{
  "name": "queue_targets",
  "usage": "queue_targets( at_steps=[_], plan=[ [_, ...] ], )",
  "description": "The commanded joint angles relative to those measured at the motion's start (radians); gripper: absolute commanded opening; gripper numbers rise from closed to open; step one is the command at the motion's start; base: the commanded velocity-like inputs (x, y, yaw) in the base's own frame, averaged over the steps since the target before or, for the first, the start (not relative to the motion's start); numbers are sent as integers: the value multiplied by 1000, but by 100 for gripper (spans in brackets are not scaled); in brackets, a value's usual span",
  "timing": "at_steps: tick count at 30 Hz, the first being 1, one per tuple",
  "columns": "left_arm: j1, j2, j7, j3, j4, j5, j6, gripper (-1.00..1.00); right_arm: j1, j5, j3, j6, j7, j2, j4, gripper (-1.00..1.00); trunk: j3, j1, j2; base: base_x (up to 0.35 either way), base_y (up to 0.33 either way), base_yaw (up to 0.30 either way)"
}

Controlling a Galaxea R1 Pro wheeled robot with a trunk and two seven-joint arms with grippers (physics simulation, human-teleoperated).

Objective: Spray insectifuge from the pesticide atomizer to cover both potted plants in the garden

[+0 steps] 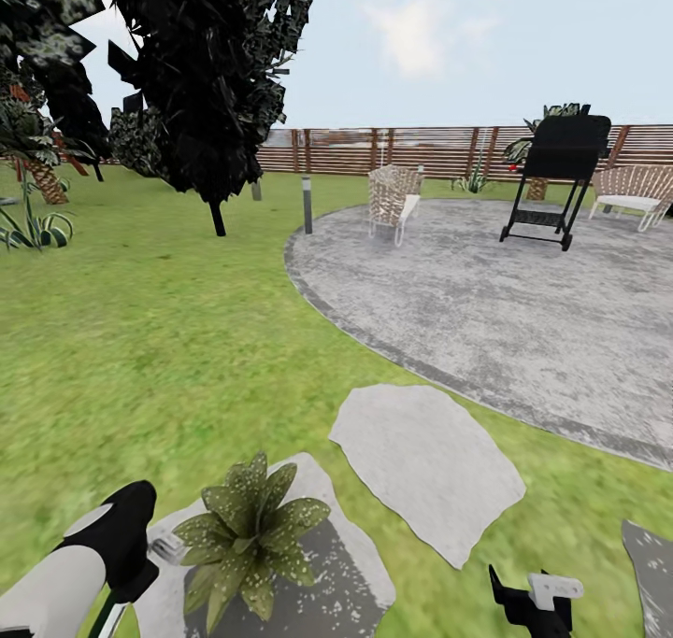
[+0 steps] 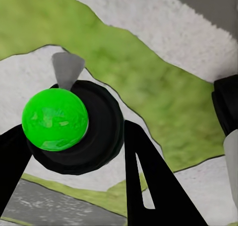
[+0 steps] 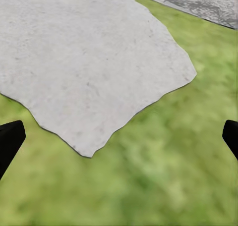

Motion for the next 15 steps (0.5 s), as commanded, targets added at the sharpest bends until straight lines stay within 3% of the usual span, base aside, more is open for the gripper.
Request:
queue_targets(
  at_steps=[1,7,15],
  plan=[
    [1,0,-9,7,-1,-10,3,-100,-1,0,-9,-3,10,0,1,100,-1,0,0,0,-3,0],
    [21,1,9,12,-3,-4,2,-100,-1,0,-9,-3,10,1,1,100,-1,0,0,0,0,33],
    [22,0,11,13,-3,-5,2,-100,-1,0,-9,-3,10,2,1,100,-1,0,0,2,0,202]
  ],
)
